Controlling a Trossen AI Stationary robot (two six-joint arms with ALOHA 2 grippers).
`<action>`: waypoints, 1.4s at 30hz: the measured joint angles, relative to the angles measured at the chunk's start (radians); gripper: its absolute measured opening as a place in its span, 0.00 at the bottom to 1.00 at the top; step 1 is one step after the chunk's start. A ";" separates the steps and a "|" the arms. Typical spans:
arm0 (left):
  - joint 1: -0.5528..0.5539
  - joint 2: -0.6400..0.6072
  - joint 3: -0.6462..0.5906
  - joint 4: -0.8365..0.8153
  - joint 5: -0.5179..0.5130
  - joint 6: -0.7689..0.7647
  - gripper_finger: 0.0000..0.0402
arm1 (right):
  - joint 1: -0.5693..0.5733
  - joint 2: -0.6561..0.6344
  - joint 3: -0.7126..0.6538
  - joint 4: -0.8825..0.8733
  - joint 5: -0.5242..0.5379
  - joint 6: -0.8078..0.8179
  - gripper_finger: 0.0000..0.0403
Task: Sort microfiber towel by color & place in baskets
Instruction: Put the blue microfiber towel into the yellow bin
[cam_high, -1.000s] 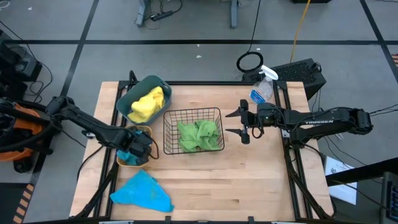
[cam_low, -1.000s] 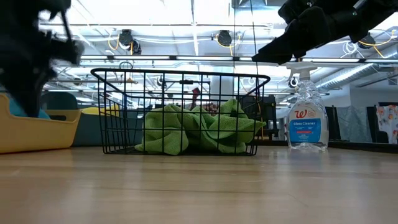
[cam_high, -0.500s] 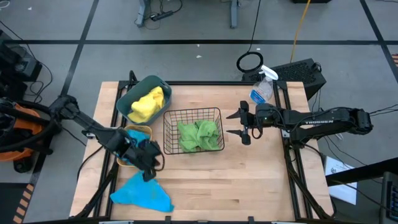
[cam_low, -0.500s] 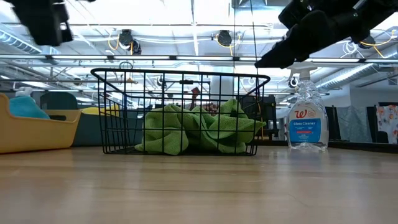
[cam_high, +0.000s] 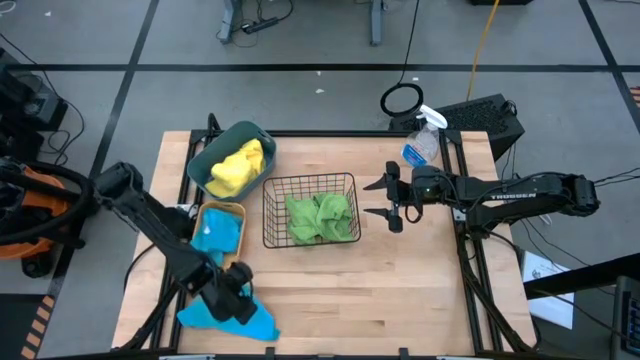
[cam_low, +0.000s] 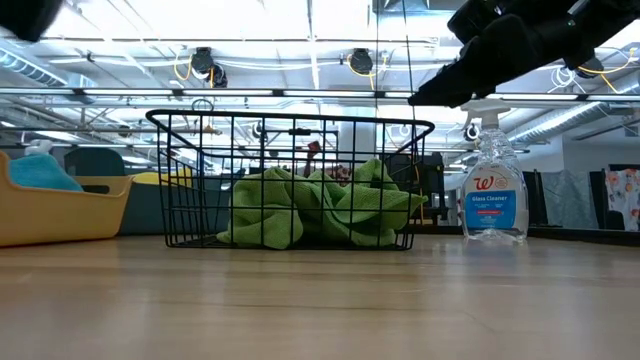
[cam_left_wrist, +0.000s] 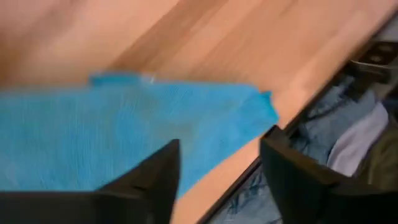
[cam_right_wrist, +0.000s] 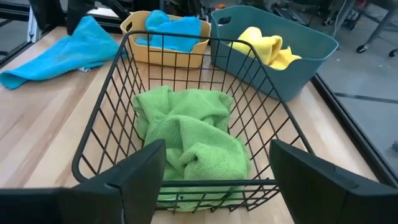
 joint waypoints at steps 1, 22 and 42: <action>-0.014 0.013 0.000 0.000 0.000 -0.056 0.60 | 0.000 0.000 0.000 0.002 0.000 -0.004 0.69; -0.116 0.328 0.011 0.031 0.056 -0.377 0.70 | 0.000 0.000 0.000 -0.017 -0.001 -0.019 0.69; -0.050 0.303 0.098 0.107 -0.373 -0.070 0.03 | 0.005 0.000 0.000 0.029 -0.101 0.025 0.69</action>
